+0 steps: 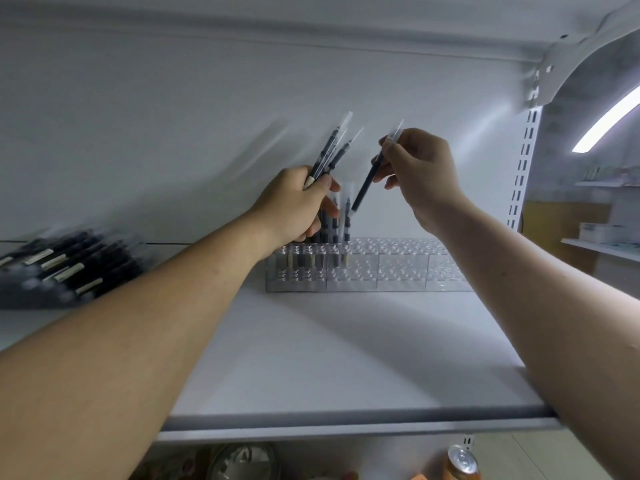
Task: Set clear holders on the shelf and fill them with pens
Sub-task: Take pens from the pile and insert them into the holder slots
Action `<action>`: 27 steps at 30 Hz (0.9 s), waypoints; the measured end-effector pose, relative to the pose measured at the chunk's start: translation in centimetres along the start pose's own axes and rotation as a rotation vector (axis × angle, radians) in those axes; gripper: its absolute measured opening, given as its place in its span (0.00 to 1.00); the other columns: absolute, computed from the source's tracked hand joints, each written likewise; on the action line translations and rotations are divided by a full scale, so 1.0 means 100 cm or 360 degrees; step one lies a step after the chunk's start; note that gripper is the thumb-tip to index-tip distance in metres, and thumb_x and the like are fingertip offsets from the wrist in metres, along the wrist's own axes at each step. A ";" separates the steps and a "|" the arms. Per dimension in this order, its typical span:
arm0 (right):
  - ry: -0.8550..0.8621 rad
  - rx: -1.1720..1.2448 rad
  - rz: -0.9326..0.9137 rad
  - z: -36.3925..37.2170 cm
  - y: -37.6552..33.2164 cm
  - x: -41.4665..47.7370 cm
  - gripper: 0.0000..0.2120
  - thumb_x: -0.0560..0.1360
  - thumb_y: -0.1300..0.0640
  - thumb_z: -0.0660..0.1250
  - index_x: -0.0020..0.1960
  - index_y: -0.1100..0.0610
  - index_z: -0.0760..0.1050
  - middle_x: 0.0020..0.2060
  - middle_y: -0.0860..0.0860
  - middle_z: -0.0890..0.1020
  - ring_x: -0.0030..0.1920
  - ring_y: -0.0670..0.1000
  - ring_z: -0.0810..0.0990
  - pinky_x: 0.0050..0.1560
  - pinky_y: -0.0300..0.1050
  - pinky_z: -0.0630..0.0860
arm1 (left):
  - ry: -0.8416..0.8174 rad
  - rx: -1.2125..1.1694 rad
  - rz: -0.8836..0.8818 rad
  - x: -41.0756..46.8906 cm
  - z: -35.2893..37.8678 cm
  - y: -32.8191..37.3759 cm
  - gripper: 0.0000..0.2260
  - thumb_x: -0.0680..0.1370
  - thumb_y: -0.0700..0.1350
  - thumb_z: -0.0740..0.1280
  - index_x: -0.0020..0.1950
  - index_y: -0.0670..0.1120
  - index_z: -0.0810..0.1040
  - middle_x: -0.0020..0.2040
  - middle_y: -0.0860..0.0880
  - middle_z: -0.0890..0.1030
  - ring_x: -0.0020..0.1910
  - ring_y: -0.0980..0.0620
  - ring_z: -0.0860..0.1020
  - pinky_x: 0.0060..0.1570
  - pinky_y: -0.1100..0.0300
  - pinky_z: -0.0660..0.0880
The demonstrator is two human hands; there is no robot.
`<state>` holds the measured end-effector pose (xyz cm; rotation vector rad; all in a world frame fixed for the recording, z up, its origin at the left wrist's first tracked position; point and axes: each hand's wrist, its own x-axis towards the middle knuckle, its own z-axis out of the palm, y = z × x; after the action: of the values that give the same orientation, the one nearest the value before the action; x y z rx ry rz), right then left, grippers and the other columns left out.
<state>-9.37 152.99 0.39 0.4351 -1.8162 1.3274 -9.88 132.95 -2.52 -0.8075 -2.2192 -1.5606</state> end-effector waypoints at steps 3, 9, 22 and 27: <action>-0.0127 -0.0359 -0.0093 0.002 0.004 -0.004 0.06 0.83 0.61 0.64 0.51 0.60 0.79 0.35 0.49 0.85 0.36 0.50 0.87 0.40 0.50 0.82 | 0.0003 -0.0017 0.0014 -0.001 0.000 0.001 0.12 0.88 0.48 0.59 0.58 0.44 0.79 0.39 0.46 0.79 0.26 0.52 0.70 0.23 0.63 0.64; -0.0316 -0.0538 -0.0115 0.005 0.004 -0.009 0.07 0.82 0.60 0.65 0.53 0.63 0.79 0.36 0.49 0.86 0.36 0.48 0.87 0.48 0.59 0.84 | -0.0004 0.0022 0.0056 -0.001 0.001 0.003 0.13 0.88 0.47 0.58 0.60 0.41 0.79 0.38 0.48 0.72 0.24 0.59 0.68 0.23 0.68 0.65; -0.0667 -0.0777 -0.0081 0.010 0.010 -0.017 0.08 0.81 0.58 0.69 0.58 0.51 0.75 0.37 0.47 0.88 0.39 0.48 0.87 0.47 0.61 0.85 | 0.0037 0.0122 0.0106 0.004 0.000 -0.003 0.13 0.88 0.49 0.58 0.59 0.46 0.80 0.36 0.52 0.71 0.24 0.58 0.66 0.24 0.65 0.63; -0.0703 -0.0771 -0.0048 0.008 0.012 -0.015 0.10 0.81 0.57 0.70 0.59 0.50 0.73 0.36 0.45 0.88 0.39 0.51 0.88 0.46 0.66 0.84 | 0.0021 0.0106 0.0110 0.003 0.000 -0.002 0.12 0.88 0.48 0.58 0.58 0.46 0.80 0.36 0.50 0.70 0.26 0.56 0.65 0.24 0.64 0.63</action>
<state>-9.65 152.40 -1.60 0.5110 -2.3988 0.7613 -10.25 132.99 -2.46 -0.8424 -2.1976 -1.4482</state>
